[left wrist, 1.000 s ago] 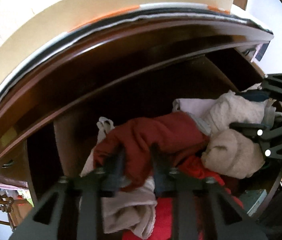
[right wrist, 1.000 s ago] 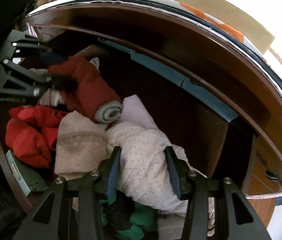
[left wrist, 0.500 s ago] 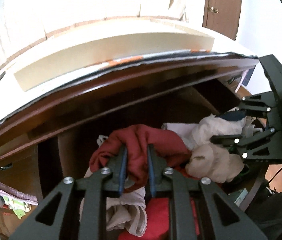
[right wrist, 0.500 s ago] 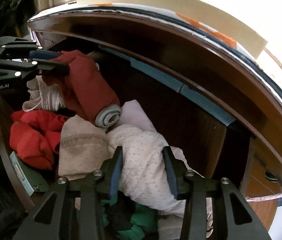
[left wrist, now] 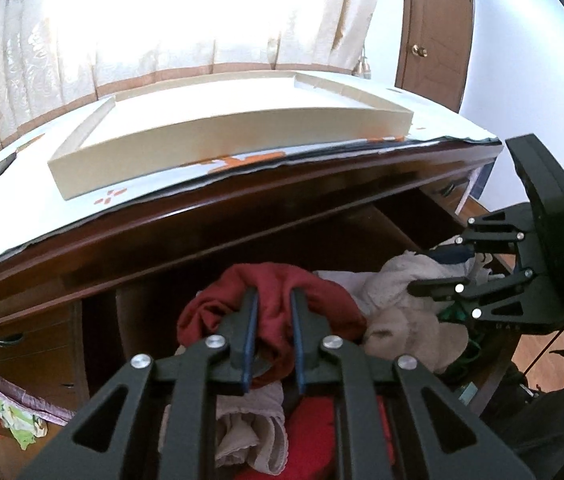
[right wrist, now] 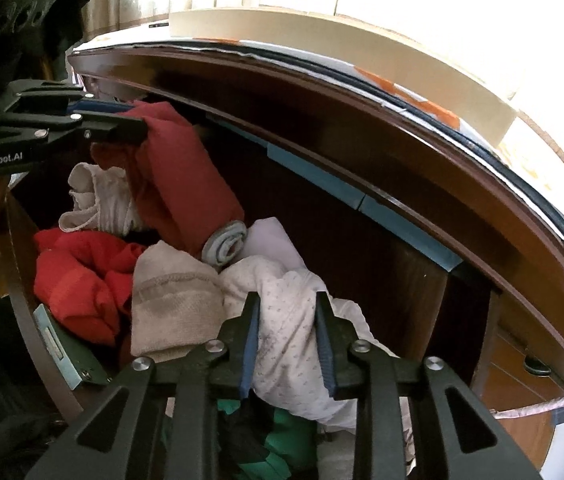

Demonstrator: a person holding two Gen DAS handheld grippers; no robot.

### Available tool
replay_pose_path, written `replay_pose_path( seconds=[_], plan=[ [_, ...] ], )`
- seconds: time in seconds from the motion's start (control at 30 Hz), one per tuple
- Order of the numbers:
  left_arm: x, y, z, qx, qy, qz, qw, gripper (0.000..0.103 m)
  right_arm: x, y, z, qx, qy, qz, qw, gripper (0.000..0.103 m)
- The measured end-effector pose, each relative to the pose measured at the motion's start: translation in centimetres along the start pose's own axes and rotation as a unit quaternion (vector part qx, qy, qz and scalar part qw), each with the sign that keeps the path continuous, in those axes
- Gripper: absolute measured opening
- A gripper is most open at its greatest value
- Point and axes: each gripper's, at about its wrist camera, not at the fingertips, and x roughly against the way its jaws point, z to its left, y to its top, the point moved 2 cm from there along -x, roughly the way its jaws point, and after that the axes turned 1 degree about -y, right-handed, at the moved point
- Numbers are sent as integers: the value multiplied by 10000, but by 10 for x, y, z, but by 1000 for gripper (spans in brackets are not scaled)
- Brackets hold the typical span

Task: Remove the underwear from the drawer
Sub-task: 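Grasp the dark red garment with the left tool while the right tool grasps pink dotted underwear, then lift the dark red garment with the left tool while the right tool lifts the pink underwear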

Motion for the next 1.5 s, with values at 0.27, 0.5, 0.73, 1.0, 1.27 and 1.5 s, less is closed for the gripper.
replay_pose_path(
  seconds=[0.27, 0.5, 0.73, 1.0, 1.27, 1.5],
  plan=[
    [7, 1, 3, 79, 1, -193, 9998, 11, 3, 0, 3, -64, -22, -204, 9998, 27],
    [13, 0, 3, 33, 48, -376, 9993, 11, 10, -5, 2, -153, -22, -394, 9991, 25],
    [17, 2, 9, 138, 62, -470, 9988, 11, 12, -12, -1, -144, -54, -512, 9986, 7],
    [20, 1, 10, 127, 45, -524, 9985, 10, 6, -12, -1, -131, 173, -249, 9995, 5],
    [20, 2, 12, 153, -58, -487, 9987, 10, -3, -7, 11, 160, -53, -25, 9999, 60],
    [18, 3, 13, 167, -102, -457, 9988, 10, -13, -6, -5, -272, -283, 229, 9990, 60]
  ],
)
